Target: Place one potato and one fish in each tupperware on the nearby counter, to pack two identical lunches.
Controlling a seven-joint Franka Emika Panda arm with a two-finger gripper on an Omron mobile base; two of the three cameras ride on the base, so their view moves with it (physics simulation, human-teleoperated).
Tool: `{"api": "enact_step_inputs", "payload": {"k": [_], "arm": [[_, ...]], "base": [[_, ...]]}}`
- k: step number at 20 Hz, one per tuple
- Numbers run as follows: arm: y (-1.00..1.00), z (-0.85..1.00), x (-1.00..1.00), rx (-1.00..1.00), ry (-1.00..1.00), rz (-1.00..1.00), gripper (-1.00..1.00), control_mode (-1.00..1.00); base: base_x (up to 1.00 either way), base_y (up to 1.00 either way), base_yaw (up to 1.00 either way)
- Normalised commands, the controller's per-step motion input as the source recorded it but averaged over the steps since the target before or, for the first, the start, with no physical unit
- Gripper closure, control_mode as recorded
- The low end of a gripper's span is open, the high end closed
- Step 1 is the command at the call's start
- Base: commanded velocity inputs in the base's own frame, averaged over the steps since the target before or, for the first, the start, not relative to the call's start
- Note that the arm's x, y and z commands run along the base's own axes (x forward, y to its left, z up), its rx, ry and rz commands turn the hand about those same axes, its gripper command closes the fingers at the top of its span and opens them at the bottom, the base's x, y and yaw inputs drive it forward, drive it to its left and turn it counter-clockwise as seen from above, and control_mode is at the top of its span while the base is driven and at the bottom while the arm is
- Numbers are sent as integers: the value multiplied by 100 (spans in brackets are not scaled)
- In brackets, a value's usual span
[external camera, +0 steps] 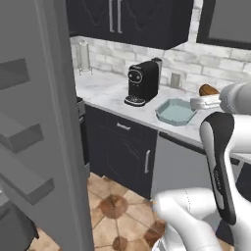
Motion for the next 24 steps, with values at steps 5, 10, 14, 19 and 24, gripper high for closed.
{"api": "enact_step_inputs", "payload": {"k": [5,10,14,19,24], "arm": [[0,0,0,0,0,0,100,100],[0,0,0,0,0,0,100,100],[0,0,0,0,0,0,100,100],[0,0,0,0,0,0,100,100],[0,0,0,0,0,0,100,100]], "base": [[64,-66,-43],[91,-18,-24],[100,0,-8],[96,32,-8],[77,24,-8]]}}
